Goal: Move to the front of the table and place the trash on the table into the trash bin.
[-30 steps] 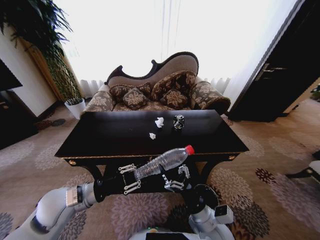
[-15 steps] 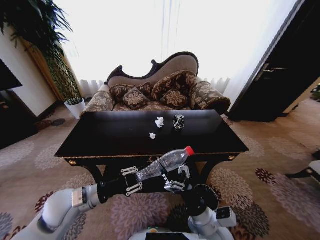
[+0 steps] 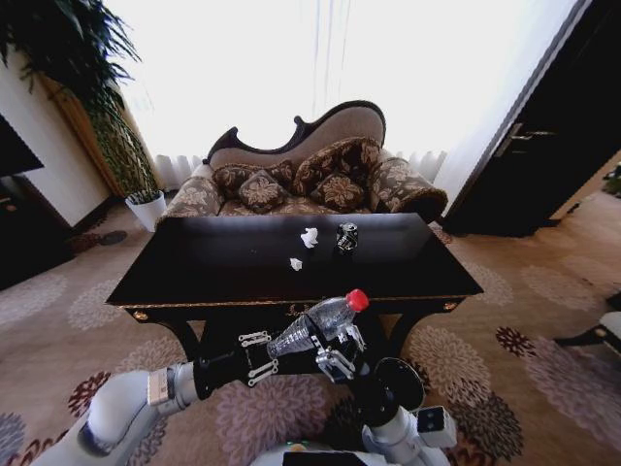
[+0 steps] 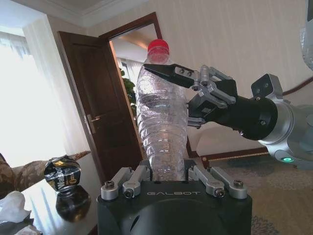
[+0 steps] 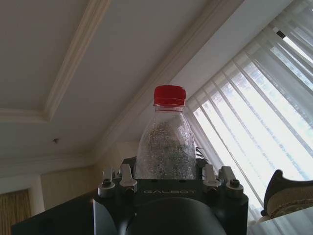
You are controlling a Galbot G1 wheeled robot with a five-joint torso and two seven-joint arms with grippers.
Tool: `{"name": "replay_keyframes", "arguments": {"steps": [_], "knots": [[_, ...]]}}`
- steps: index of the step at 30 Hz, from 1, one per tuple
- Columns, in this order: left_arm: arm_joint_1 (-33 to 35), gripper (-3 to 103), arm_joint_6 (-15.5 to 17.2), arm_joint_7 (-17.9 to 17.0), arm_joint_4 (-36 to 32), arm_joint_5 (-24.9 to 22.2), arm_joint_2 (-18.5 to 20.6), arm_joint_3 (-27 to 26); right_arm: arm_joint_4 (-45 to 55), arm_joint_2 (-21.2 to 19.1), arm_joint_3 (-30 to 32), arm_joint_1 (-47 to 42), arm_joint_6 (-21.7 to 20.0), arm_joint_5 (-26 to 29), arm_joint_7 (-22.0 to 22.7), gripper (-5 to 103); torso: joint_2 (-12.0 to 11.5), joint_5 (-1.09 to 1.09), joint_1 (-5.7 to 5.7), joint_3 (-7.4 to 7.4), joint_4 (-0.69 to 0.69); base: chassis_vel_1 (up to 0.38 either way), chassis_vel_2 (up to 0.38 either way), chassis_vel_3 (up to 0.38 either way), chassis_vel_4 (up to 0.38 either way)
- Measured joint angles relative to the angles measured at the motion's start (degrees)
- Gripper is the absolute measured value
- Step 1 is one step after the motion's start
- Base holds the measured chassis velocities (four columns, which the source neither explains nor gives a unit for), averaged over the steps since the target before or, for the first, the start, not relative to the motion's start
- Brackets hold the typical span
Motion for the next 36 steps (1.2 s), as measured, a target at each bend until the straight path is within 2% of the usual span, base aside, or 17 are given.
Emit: {"name": "replay_keyframes", "arguments": {"steps": [1, 4, 7, 8, 10, 13, 16, 17, 18, 20, 24, 26, 29, 32, 35, 36], "knots": [[0.0, 29, 0.0, 0.0, 0.0, 0.0, 0.0, 0.0, 0.0, 0.0, 0.0, 0.0, 0.0, 0.0, 0.0, 61, 0.0, 0.0, 0.0, 0.0, 0.0, 0.0, 0.0, 0.0, 0.0], [0.48, 29, 0.23, -0.02, -0.44, 0.07, -0.04, -0.63, -0.36, -0.03, 0.12, 0.12, 0.22, -0.27, -0.13, 50, 0.0, 0.0, 0.0, 0.0, 0.0, 0.0, 0.0, 0.0, 0.0], [1.1, 29, 0.27, 0.14, -0.91, 0.27, -0.56, -1.53, -0.41, -0.17, 0.38, 0.19, 0.45, -0.55, -0.47, 47, 0.0, 0.0, 0.0, 0.0, 0.0, 0.0, 0.0, 0.0, 0.0], [1.64, 28, 0.29, 0.17, -1.25, 0.36, -1.12, -2.15, -0.42, -0.3, 0.54, 0.23, 0.59, -0.59, -0.65, 41, 0.0, 0.0, 0.0, 0.0, 0.0, 0.0, 0.0, 0.0, 0.0], [2.13, 28, 0.29, 0.17, -1.5, 0.37, -1.59, -2.57, -0.43, -0.41, 0.71, 0.29, 0.63, -0.61, -0.73, 41, 0.0, 0.0, 0.0, 0.0, 0.0, 0.0, 0.0, 0.0, 0.0], [4.48, 44, -0.12, 0.12, -2.58, 0.38, -3.67, -4.31, -0.72, -0.74, 1.46, 0.86, 0.64, -0.55, -0.9, 31, 0.0, 0.0, 0.0, 0.0, 0.0, 0.0, 0.0, 0.0, 0.0], [5.96, 50, -0.71, 0.13, -3.16, 0.38, -4.81, -5.28, -1.06, -0.92, 2.02, 1.25, 0.62, -0.48, -0.87, 28, 0.0, 0.0, 0.0, 0.0, 0.0, 0.0, 0.0, 0.0, 0.0], [7.33, 60, -1.48, 0.13, -3.76, 0.35, -5.95, -6.08, -1.78, -1.24, 2.94, 1.78, 0.55, -0.55, -0.66, 24, 0.0, 0.0, 0.0, 0.0, 0.0, 0.0, 0.0, 0.0, 0.0], [8.05, 66, -1.73, 0.17, -4.03, 0.4, -6.56, -6.31, -2.33, -1.52, 3.44, 2.24, 0.54, -0.53, -0.61, 24, 0.0, 0.01, 0.0, 0.0, 0.0, 0.0, 0.0, 0.0, 0.0], [8.62, 66, -1.94, 0.2, -4.28, 0.45, -7.11, -6.49, -2.82, -1.81, 3.89, 2.6, 0.54, -0.53, -0.54, 24, 0.0, 0.01, 0.0, 0.0, 0.01, 0.0, 0.0, 0.0, 0.0], [9.58, 88, -2.24, 0.4, -5.25, -0.38, -8.83, -8.34, -5.05, -3.12, 6.19, 4.12, 0.7, -0.48, -0.38, 24, 0.0, 0.01, 0.0, 0.0, 0.0, 0.0, 0.0, 0.0, 0.0], [9.59, 88, -2.24, 0.33, -5.49, -1.37, -9.52, -9.34, -5.41, -3.33, 6.87, 4.41, 0.77, -0.47, -0.4, 24, 0.0, 0.01, 0.0, 0.0, 0.0, 0.0, 0.0, 0.0, 0.0], [9.03, 99, -1.82, -0.88, -5.85, -4.75, -12.76, -11.58, -6.27, -3.73, 8.28, 4.76, 1.34, -0.51, -0.85, 24, 0.0, 0.0, 0.0, 0.0, 0.01, 0.0, 0.0, 0.0, 0.0], [8.75, 100, -1.5, -1.6, -5.9, -6.5, -14.48, -12.19, -6.53, -3.89, 8.75, 4.61, 1.73, -0.54, -1.18, 24, 0.0, 0.0, 0.0, 0.0, 0.0, 0.0, 0.0, 0.0, 0.0], [7.7, 100, -0.82, -2.48, -6.16, -10.11, -19.09, -14.12, -7.61, -4.06, 10.0, 4.75, 2.17, -3.26, -1.31, 24, 0.0, 0.0, 0.0, 0.0, 0.0, 0.0, 0.0, 0.0, 0.0], [7.7, 100, -0.82, -2.48, -6.16, -10.11, -19.09, -14.12, -7.61, -4.06, 10.0, 4.75, 2.17, -3.26, -1.31, 24, 0.0, 0.0, 0.0, 0.0, 0.0, 0.0, 0.0, 0.0, 0.0]]}}
